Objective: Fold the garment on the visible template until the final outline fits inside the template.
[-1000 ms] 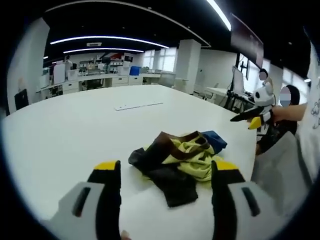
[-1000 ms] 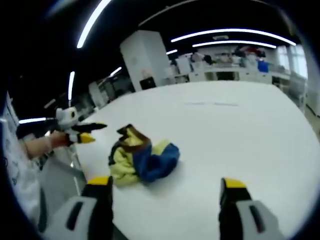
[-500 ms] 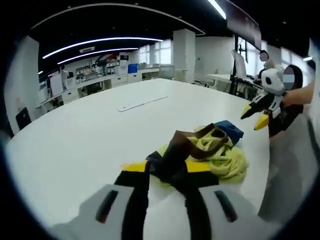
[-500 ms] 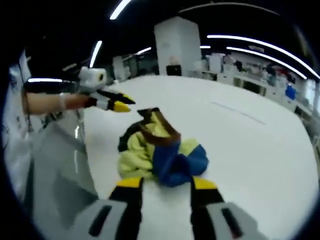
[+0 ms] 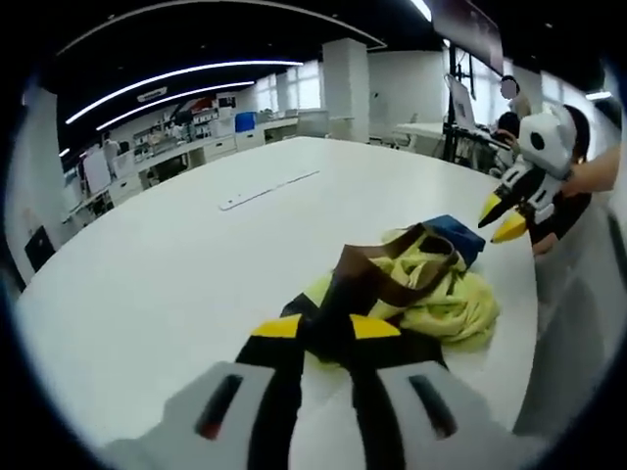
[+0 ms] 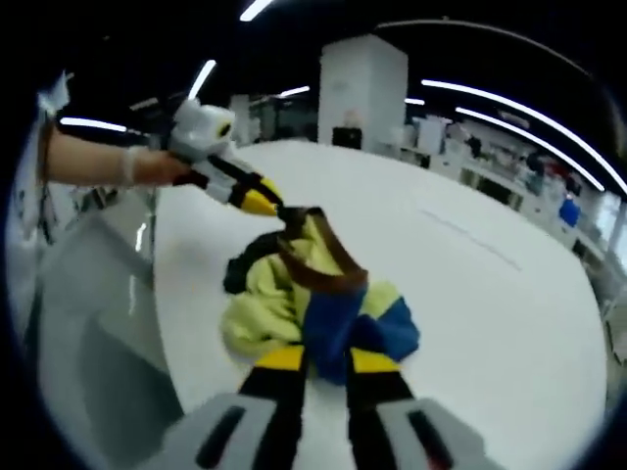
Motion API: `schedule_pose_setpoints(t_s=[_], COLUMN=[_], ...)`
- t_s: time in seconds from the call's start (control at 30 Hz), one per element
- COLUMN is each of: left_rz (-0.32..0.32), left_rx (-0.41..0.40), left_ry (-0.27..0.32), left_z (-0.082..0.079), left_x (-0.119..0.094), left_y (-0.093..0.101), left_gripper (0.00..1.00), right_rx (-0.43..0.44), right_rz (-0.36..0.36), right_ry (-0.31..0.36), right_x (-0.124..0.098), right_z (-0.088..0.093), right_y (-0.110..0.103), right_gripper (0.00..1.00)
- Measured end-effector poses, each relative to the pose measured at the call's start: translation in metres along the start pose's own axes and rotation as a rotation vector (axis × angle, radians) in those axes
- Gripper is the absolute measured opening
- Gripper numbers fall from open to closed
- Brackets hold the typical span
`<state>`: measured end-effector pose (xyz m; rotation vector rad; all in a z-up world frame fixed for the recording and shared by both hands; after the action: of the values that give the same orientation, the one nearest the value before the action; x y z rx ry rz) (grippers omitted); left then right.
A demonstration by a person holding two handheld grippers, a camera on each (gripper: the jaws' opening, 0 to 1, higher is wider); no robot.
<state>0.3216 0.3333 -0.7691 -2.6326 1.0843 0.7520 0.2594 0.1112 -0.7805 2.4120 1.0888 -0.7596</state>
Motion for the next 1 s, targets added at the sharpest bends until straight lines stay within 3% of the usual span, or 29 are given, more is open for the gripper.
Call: schedule_pose_setpoints(t_s=[0.23, 0.5, 0.7, 1.0], left_rz=[-0.001, 0.006, 0.01, 0.0], left_rx=[-0.04, -0.063, -0.078, -0.103], left_ry=[-0.005, -0.026, -0.021, -0.001], left_z=[0.006, 0.013, 0.015, 0.012], left_x=[0.0, 0.001, 0.001, -0.005], left_y=[0.0, 0.003, 0.005, 0.002], left_gripper=[0.12, 0.08, 0.0, 0.0], right_rx=[-0.084, -0.1, -0.084, -0.037], right_rz=[0.044, 0.055, 0.063, 0.105], right_ry=[-0.028, -0.055, -0.047, 0.022], right_x=[0.007, 0.015, 0.012, -0.006], right_z=[0.009, 0.019, 0.017, -0.002], right_y=[-0.003, 0.0, 0.003, 0.02], right_gripper=[0.07, 0.01, 0.0, 0.0])
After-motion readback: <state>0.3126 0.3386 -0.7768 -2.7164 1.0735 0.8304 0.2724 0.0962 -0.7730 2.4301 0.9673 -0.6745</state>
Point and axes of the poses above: the point that each gripper's makers call its tool centre point, and the gripper's own axes: x roughly forward along the fingers, y roughly to its right, z roughly out of its underside, the point moved 2 cm from there along -x, roughly backward along the fingers, and after that the axes turned 6 degrees about z, right-handed, at the moved point
